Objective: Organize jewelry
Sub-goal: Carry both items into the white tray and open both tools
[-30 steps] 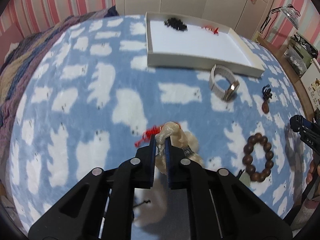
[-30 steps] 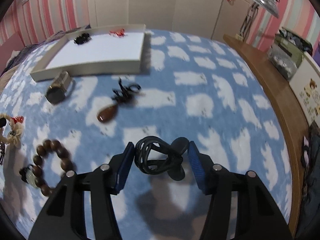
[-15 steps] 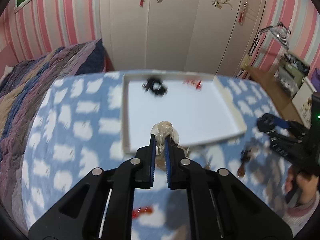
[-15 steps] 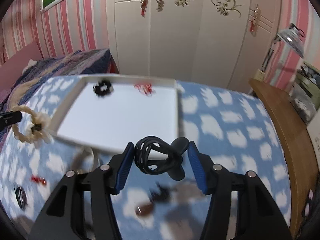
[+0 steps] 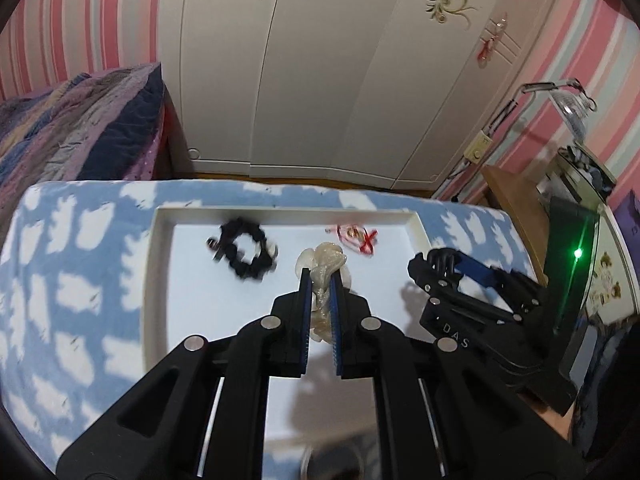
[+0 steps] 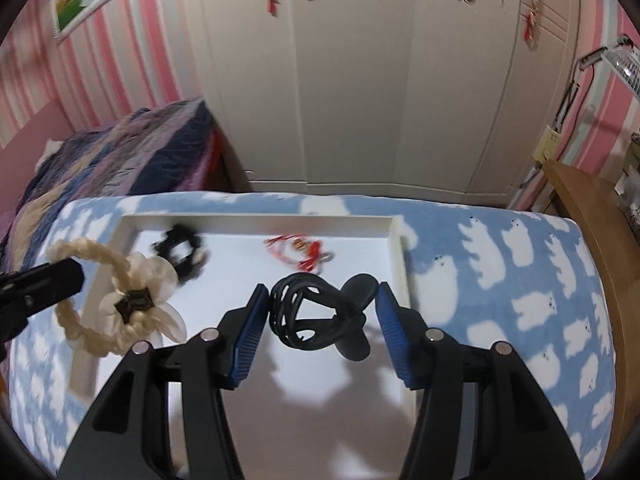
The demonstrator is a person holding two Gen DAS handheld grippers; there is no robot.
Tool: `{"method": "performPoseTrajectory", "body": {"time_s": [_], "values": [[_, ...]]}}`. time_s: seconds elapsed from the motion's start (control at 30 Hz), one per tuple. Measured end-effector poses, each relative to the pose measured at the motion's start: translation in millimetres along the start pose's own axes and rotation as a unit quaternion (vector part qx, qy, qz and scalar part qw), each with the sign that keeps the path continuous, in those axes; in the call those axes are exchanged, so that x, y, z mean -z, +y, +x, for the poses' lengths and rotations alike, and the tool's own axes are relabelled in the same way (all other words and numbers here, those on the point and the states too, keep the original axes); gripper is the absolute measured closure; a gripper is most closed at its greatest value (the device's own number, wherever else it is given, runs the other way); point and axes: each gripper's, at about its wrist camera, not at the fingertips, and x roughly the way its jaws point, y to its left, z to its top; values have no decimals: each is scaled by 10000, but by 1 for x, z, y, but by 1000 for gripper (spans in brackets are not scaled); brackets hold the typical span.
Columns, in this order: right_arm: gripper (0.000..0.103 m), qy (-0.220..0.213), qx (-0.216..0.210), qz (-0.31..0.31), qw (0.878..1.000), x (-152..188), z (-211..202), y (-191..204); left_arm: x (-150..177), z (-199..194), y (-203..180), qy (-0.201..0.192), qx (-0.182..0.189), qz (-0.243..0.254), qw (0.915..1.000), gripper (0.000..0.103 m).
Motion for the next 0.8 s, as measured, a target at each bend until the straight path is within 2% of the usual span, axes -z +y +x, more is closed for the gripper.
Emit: {"method": "performPoseTrajectory", "body": {"time_s": [0.17,0.27,0.6,0.8], "values": [[48,171,34,68,9998,-6,38,-9,-13,58,1,326,-171,-7,9993,97],[48,84,-34,205,9997,-7,46,-13,-15,85,2,411,-299,-112,9986,97],[48,-64,123,276,9995,-6,56,-17,-1,107,0,205,-985,216,9947,96],[49,-36,84,325,9994,-8,64,-21,-1,115,11,212,-1126,116,9933,96]]}}
